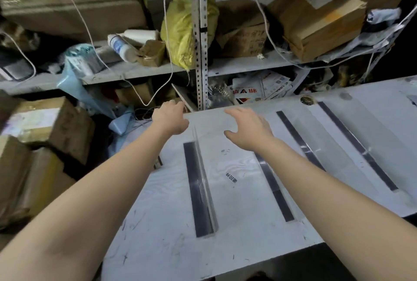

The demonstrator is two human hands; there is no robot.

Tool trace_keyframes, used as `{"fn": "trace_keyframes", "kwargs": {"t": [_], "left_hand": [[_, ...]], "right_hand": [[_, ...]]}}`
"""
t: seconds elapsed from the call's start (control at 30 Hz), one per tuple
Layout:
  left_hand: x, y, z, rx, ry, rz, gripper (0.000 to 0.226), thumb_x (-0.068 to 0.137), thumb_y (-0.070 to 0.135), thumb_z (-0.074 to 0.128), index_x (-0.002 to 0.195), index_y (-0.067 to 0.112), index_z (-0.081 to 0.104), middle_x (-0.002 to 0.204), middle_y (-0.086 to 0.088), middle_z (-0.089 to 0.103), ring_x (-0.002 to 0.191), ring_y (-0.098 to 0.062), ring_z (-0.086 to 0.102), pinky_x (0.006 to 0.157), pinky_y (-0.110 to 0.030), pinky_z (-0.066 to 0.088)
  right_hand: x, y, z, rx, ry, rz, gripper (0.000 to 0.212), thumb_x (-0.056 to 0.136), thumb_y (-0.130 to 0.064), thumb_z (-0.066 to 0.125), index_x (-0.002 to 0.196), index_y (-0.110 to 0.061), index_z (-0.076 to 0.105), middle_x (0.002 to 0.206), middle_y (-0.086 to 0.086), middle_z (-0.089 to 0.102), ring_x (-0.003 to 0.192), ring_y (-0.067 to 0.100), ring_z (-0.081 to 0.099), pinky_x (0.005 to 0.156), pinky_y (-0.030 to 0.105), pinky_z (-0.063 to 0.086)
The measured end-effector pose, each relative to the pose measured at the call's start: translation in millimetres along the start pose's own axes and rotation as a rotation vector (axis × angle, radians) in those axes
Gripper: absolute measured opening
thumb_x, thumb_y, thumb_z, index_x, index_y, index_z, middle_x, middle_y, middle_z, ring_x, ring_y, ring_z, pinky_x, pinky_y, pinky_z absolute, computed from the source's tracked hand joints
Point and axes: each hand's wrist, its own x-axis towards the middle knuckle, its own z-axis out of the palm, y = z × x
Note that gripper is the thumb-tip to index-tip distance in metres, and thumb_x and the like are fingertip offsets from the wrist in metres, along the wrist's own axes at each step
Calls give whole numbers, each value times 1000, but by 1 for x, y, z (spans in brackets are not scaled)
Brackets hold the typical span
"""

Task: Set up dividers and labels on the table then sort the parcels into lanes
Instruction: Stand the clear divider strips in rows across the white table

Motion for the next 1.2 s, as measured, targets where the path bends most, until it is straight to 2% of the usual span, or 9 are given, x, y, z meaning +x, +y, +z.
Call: {"fn": "trace_keyframes", "kwargs": {"t": [0.1,0.2,0.43,0.63,0.8,0.9,0.97,1.03,1.2], "left_hand": [[-11,-16,16,-58,1,124,57,94,22,54,150,23,42,153,-7,43,136,-31,45,103,-48,45],[-14,-26,36,-111,2,248,55,95,14,55,149,22,46,155,-4,43,140,-27,41,110,-42,40],[-10,-27,88,-151,-26,419,48,96,18,58,143,29,55,152,3,47,139,-22,43,108,-42,41],[-7,-33,109,-194,74,470,36,95,17,62,130,24,67,144,-1,54,128,-25,52,95,-42,48],[-3,-41,114,-219,166,493,20,93,19,68,112,19,74,130,-3,60,111,-28,59,81,-39,51],[4,-45,112,-156,174,565,13,90,15,71,102,17,67,116,-3,59,97,-29,57,72,-42,51],[10,-47,110,-125,146,600,14,91,15,71,101,20,62,114,0,59,92,-28,57,70,-43,51],[15,-48,106,-121,132,603,14,91,14,70,100,19,61,112,1,61,88,-29,60,67,-40,51],[33,-53,97,-105,133,598,9,93,11,69,100,15,64,109,-4,62,86,-32,61,68,-41,50]], "right_hand": [[0,-18,17,88,-46,17,66,93,-42,66,152,-25,43,156,-3,46,142,24,43,111,46,41],[-7,-33,33,129,-71,40,65,91,-43,67,151,-29,45,154,-6,49,141,21,43,109,44,44],[-28,-53,77,138,-165,103,62,94,-42,63,152,-33,43,152,-9,49,137,17,47,99,35,48],[-41,-56,104,181,-248,191,60,93,-39,64,150,-32,46,144,-7,56,127,18,55,94,35,50],[-54,-53,117,358,-256,279,42,94,-30,65,136,-23,63,127,-5,69,112,17,64,91,33,53],[-64,-54,117,443,-291,324,39,93,-25,67,132,-18,67,113,-1,72,77,12,66,75,30,57],[-71,-56,117,520,-314,369,39,92,-18,66,130,-15,67,103,-2,72,63,17,65,64,32,61],[-77,-56,117,614,-334,419,45,87,-9,65,132,-15,67,99,-3,69,67,20,67,61,35,64],[-90,-54,116,696,-377,470,54,83,-2,64,134,-19,64,111,0,68,73,18,66,63,34,64]]}}
